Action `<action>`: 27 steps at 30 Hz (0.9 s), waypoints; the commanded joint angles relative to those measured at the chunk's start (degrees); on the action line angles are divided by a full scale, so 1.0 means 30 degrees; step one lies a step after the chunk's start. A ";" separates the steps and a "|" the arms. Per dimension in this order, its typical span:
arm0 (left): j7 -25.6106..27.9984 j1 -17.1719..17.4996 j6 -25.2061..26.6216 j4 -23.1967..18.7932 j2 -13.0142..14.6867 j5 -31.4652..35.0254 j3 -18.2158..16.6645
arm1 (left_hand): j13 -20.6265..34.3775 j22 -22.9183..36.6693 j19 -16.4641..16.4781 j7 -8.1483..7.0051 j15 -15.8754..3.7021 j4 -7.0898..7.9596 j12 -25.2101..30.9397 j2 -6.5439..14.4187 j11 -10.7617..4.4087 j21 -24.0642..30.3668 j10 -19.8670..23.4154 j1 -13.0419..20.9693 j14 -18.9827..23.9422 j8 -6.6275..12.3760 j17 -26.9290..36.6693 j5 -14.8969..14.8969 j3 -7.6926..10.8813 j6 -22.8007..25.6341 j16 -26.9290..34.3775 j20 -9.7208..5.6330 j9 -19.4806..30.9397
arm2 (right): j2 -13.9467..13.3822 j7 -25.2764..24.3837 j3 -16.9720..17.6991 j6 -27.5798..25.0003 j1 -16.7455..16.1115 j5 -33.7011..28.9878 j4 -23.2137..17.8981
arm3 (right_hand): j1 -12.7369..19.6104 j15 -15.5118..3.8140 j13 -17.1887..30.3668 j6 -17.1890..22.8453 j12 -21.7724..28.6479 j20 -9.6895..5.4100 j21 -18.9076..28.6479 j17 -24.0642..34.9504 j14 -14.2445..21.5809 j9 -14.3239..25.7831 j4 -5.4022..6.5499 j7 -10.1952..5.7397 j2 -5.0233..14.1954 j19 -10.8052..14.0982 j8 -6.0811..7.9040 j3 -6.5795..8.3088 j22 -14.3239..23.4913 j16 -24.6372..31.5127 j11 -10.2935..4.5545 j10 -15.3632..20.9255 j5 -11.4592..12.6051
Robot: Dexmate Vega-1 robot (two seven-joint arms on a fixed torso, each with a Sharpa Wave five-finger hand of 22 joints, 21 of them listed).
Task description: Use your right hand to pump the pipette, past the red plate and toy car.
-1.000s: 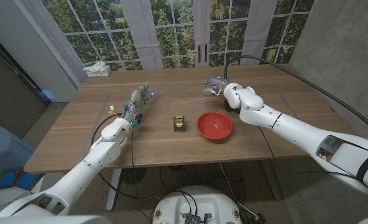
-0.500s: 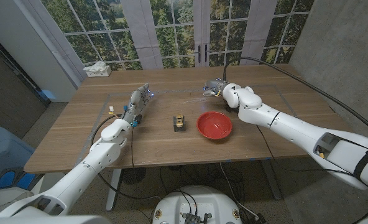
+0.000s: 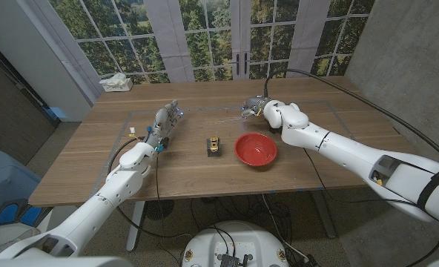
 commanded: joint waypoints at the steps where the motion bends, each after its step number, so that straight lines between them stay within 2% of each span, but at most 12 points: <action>1: 0.0002 0.0099 0.0071 -0.0135 0.0095 -0.0073 -0.0078 | 0.0090 0.0083 0.0148 -0.0082 -0.1669 -0.0103 0.0058 0.1344 -0.0052 0.0065 0.0097 0.0000 -0.0048 0.0034 0.0068 0.0077 0.0054 0.0086 0.0014 -0.1649 0.0086 | 0.0553 -0.0023 -0.0584 -0.0104 0.0495 0.0111 0.1143 | 0.0332 -0.1091 0.0105 0.0283 0.0128 -0.0050 0.0112 0.0060 0.0130 0.0037 -0.0065 -0.0045 -0.0008 0.0108 -0.0039 -0.0038 0.0103 0.0182 -0.0081 0.0241 0.0003; 10: 0.0146 0.0178 0.0112 -0.0282 0.0217 -0.0021 -0.0149 | 0.0089 0.0083 0.0153 -0.0083 -0.1679 -0.0113 0.0047 0.1325 -0.0062 0.0062 0.0097 -0.0040 -0.0055 0.0031 0.0085 0.0064 0.0034 0.0098 0.0012 -0.1649 0.0087 | 0.0841 -0.0810 -0.1047 0.0270 0.0731 -0.0098 0.1841 | 0.0628 -0.1160 0.0128 0.0504 0.0158 -0.0119 0.0132 0.0158 0.0172 0.0040 -0.0104 -0.0124 0.0131 0.0155 -0.0006 -0.0093 0.0108 0.0287 -0.0136 0.0389 0.0004; 16: 0.0265 0.0264 0.0147 -0.0418 0.0297 0.0022 -0.0185 | 0.0089 0.0083 0.0165 -0.0084 -0.1674 -0.0111 0.0039 0.1299 -0.0066 0.0063 0.0088 -0.0071 -0.0046 0.0028 0.0094 0.0056 0.0016 0.0098 0.0019 -0.1647 0.0087 | 0.0949 -0.1203 -0.1244 0.0484 0.0847 -0.0282 0.2163 | 0.1489 -0.1367 0.0154 0.1077 0.0380 -0.0175 0.0275 0.0190 0.0468 0.0037 -0.0413 -0.0211 0.0008 0.0536 0.0126 -0.0074 0.0100 0.0459 -0.0216 0.1085 0.0032; 18: 0.0304 0.0290 0.0143 -0.0443 0.0305 0.0030 -0.0198 | 0.0089 0.0083 0.0166 -0.0086 -0.1670 -0.0114 0.0042 0.1295 -0.0090 0.0063 0.0097 -0.0077 -0.0042 0.0028 0.0095 0.0054 0.0012 0.0100 0.0020 -0.1645 0.0087 | 0.1000 -0.1180 -0.1163 0.0758 0.0875 -0.0001 0.2353 | 0.1897 -0.1329 0.0173 0.1559 0.0528 -0.0118 0.0324 0.0179 0.0615 0.0032 -0.0441 -0.0200 -0.0325 0.0687 0.0247 -0.0204 0.0092 0.0530 -0.0079 0.1540 -0.0015; 22: 0.0289 0.0303 0.0189 -0.0449 0.0313 -0.0018 -0.0209 | 0.0088 0.0083 0.0170 -0.0077 -0.1661 -0.0130 0.0038 0.1306 -0.0072 0.0062 0.0095 -0.0077 -0.0042 0.0027 0.0092 0.0052 0.0012 0.0104 0.0017 -0.1623 0.0087 | 0.1020 -0.1765 -0.1253 0.1047 0.0813 -0.0110 0.2586 | 0.2031 -0.1256 0.0182 0.2026 0.0624 0.0053 0.0395 0.0172 0.0814 0.0023 -0.0347 -0.0059 -0.0827 0.0904 0.0338 -0.0539 0.0085 0.0622 0.0010 0.1898 -0.0203; 27: 0.0277 0.0309 0.0236 -0.0461 0.0346 -0.0004 -0.0192 | 0.0088 0.0083 0.0178 -0.0071 -0.1657 -0.0137 0.0046 0.1332 -0.0047 0.0063 0.0121 -0.0079 -0.0032 0.0026 0.0091 0.0051 0.0016 0.0106 0.0020 -0.1620 0.0087 | 0.1113 -0.1914 -0.1371 0.1154 0.0849 -0.0199 0.2845 | 0.2743 -0.1359 0.0190 0.2831 0.0833 0.0164 0.0521 0.0068 0.1332 0.0010 -0.0379 -0.0134 -0.1384 0.1303 0.0481 -0.0827 0.0078 0.0797 -0.0104 0.2650 -0.0541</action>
